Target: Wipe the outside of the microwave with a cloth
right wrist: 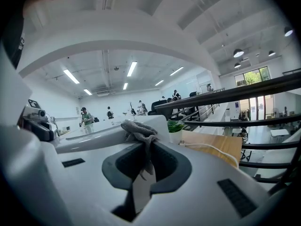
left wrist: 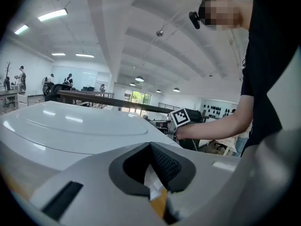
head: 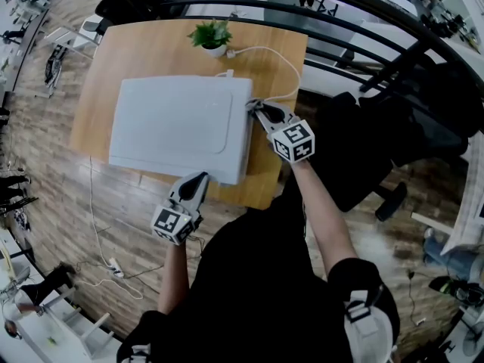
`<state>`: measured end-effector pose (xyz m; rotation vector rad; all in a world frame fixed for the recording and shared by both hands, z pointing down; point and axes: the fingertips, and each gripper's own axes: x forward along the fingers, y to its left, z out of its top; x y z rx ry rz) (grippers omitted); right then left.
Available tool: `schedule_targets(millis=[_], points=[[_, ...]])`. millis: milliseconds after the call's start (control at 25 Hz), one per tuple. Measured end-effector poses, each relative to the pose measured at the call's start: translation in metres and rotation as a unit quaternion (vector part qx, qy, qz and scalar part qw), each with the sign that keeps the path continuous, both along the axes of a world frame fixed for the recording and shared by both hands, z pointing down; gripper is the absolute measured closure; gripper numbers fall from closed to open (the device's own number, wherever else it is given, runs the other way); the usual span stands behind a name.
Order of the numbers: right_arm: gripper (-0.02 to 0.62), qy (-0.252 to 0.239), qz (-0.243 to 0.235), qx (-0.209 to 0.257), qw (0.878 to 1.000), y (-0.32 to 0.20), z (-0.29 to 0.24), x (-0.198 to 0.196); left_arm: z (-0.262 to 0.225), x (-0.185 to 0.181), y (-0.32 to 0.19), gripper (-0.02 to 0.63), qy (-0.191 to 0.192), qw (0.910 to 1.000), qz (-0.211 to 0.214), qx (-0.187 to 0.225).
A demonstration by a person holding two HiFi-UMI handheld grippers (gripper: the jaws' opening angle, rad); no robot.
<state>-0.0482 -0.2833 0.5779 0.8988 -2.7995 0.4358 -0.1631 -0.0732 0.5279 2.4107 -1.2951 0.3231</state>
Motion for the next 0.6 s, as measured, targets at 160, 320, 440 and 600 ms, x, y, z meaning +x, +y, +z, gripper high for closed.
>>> schedule_targets(millis=[160, 320, 440, 600], points=[[0.568, 0.008, 0.004, 0.002, 1.0, -0.014, 0.003, 0.001, 0.001, 0.0, -0.001, 0.604, 0.0, 1.0, 0.0, 0.0], [0.568, 0.008, 0.02, 0.001, 1.0, -0.026, 0.006, 0.002, 0.001, 0.0, -0.001, 0.604, 0.001, 1.0, -0.001, -0.003], [0.569, 0.011, 0.034, 0.006, 0.999, -0.034, 0.009, 0.003, 0.001, 0.0, 0.0, 0.604, 0.001, 1.0, 0.0, -0.003], [0.569, 0.015, 0.041, 0.003, 0.999, -0.042, 0.011, 0.003, -0.001, 0.004, 0.002, 0.604, 0.019, 0.9998, 0.007, -0.005]])
